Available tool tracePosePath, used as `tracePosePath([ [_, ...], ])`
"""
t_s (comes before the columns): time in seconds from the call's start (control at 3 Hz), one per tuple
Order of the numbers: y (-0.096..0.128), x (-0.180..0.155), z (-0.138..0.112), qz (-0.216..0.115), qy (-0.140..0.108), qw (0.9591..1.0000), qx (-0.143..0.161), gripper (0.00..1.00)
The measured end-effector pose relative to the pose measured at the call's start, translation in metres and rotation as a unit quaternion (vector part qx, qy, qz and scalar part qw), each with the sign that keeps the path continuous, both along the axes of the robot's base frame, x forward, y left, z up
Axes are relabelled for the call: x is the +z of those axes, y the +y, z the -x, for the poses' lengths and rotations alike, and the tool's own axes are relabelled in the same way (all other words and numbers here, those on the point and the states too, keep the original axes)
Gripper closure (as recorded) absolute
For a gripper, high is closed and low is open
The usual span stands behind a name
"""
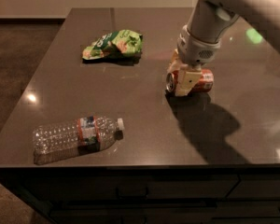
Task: Place coke can upright
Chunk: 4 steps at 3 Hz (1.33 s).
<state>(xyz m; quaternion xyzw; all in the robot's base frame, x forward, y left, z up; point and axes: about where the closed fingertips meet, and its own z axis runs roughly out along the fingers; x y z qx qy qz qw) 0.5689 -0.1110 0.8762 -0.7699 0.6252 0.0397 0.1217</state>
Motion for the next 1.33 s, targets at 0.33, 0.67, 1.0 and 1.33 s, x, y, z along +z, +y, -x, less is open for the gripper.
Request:
tracePosePath([
  [0.33, 0.004, 0.024, 0.003, -0.054, 0.004, 0.998, -0.032, 1.0],
  [0.67, 0.011, 0.044, 0.003, -0.127, 0.019, 0.9895, -0.067, 1.0],
  [1.0, 0.014, 0.058, -0.005, -0.209, 0.034, 0.9717, -0.104, 1.0],
  [1.33, 0.015, 0.065, -0.015, -0.272, 0.04, 0.9518, -0.136, 1.0],
])
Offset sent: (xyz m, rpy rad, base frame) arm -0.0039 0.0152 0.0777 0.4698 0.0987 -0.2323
